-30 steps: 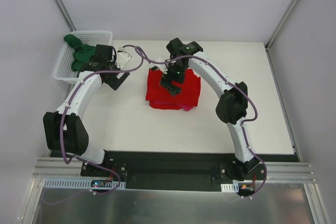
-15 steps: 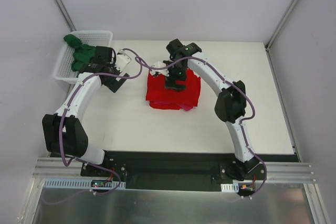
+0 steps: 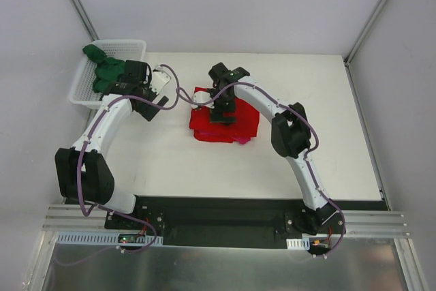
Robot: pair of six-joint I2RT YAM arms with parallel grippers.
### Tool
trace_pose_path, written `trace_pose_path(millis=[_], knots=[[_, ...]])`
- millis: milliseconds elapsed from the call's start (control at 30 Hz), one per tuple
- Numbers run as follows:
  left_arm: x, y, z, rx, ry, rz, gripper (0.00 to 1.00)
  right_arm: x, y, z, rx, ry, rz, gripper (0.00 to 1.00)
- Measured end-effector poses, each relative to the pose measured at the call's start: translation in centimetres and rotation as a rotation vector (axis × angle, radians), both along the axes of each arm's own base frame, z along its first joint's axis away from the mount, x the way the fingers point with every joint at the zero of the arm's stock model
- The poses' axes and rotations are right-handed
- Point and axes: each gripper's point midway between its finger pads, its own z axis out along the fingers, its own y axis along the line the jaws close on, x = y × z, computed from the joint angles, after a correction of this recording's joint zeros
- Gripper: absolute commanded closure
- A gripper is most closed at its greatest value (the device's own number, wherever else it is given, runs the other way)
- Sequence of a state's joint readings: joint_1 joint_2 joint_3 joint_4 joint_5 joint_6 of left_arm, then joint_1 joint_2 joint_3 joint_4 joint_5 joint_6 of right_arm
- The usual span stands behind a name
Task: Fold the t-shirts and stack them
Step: Put the neatly folded tshirt into the corner of the board with the right arm
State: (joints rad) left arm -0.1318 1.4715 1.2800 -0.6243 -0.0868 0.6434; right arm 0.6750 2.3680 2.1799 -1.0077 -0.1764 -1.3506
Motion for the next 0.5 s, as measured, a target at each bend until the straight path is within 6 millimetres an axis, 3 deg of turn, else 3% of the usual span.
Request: trace_pose_path(millis=[300, 500], knots=[[0.1, -0.6, 0.0, -0.001, 0.002, -0.018, 0.0, 0.9, -0.4, 0.8, -0.028, -0.059, 0.044, 0.04], [0.6, -1.3, 0.6, -0.011, -0.015, -0.033, 0.01, 3.7, -1.6, 3.3, -0.046, -0.195, -0.006, 0.04]])
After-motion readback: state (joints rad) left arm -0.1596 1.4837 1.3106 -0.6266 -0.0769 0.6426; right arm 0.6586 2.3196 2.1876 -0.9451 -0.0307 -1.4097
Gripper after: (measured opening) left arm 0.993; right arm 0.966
